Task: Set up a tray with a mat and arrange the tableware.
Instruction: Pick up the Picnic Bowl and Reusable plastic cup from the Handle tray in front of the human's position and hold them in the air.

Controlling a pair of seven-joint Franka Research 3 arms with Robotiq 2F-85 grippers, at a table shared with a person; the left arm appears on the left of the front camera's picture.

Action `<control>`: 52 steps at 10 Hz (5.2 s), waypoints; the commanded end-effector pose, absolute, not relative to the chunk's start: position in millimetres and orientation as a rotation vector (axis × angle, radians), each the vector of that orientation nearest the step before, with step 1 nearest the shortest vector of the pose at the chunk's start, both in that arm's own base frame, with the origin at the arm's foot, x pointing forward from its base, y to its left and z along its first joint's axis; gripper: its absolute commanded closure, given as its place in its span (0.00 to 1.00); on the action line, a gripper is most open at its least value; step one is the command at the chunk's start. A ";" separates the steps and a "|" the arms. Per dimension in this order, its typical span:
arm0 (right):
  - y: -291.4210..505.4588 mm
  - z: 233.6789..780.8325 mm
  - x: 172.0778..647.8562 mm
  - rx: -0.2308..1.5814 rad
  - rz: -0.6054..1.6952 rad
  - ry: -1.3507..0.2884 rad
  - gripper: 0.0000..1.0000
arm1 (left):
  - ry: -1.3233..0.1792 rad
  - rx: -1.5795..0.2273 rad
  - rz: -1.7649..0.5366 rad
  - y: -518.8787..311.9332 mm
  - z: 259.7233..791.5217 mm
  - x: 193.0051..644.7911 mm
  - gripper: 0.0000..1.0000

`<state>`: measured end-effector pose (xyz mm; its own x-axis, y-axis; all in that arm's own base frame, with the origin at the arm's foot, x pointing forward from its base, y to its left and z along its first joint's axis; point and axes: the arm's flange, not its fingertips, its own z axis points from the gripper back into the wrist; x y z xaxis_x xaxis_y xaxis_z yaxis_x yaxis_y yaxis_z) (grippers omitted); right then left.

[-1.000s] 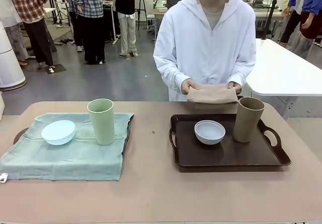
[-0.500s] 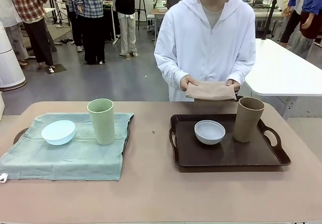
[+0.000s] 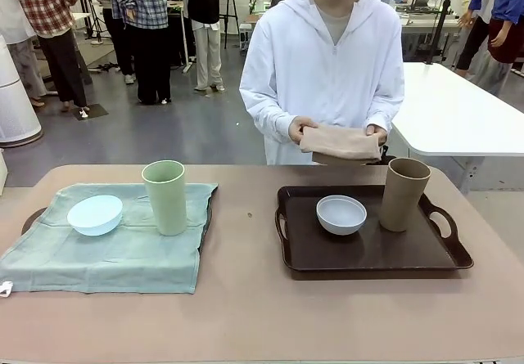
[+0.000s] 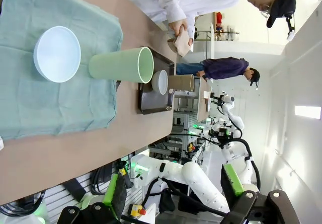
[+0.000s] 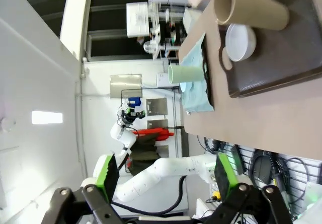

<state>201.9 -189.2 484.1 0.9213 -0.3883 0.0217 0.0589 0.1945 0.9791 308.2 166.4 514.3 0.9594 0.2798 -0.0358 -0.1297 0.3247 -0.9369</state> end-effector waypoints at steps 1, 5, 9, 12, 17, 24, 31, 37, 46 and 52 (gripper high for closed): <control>-183.0 509.6 220.8 1.213 -0.079 -0.343 0.00 | -0.125 -1.127 0.207 142.5 529.3 320.9 0.00; -164.1 555.7 255.5 0.831 0.150 -0.304 0.00 | -0.034 -0.917 0.071 42.9 585.5 347.2 0.00; -142.1 541.8 313.9 0.645 0.324 -0.286 0.00 | 0.012 -0.691 0.036 -67.6 596.1 367.0 0.00; -113.0 529.8 331.0 0.556 0.576 -0.218 0.00 | 0.027 -0.513 0.015 -147.0 597.2 370.0 0.00; -101.2 508.4 352.3 0.471 0.637 -0.333 0.00 | 0.043 -0.291 0.102 -239.7 551.8 402.7 0.00; -114.6 518.2 349.0 0.435 1.002 -0.358 0.00 | 0.035 -0.334 0.065 -234.9 552.9 391.4 0.00; -137.2 484.7 438.0 0.566 1.408 -0.652 0.00 | -0.074 -0.063 -0.242 -410.6 559.9 436.8 0.00; -121.5 454.7 449.0 0.610 1.392 -0.600 0.00 | -0.061 -0.091 -0.305 -455.1 520.6 451.0 0.00; -173.6 407.8 507.6 0.817 1.342 -0.668 0.00 | -0.169 -0.058 -0.382 -503.1 506.6 454.5 0.00; -137.2 352.1 535.0 0.725 1.412 -0.594 0.00 | -0.119 -0.064 -0.332 -519.6 477.2 499.3 0.00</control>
<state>537.1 -139.7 358.4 0.1153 0.6391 0.7604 -0.9917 0.0306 0.1246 492.2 -510.4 470.2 0.9315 -0.3393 0.1314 0.3480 0.9362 -0.0496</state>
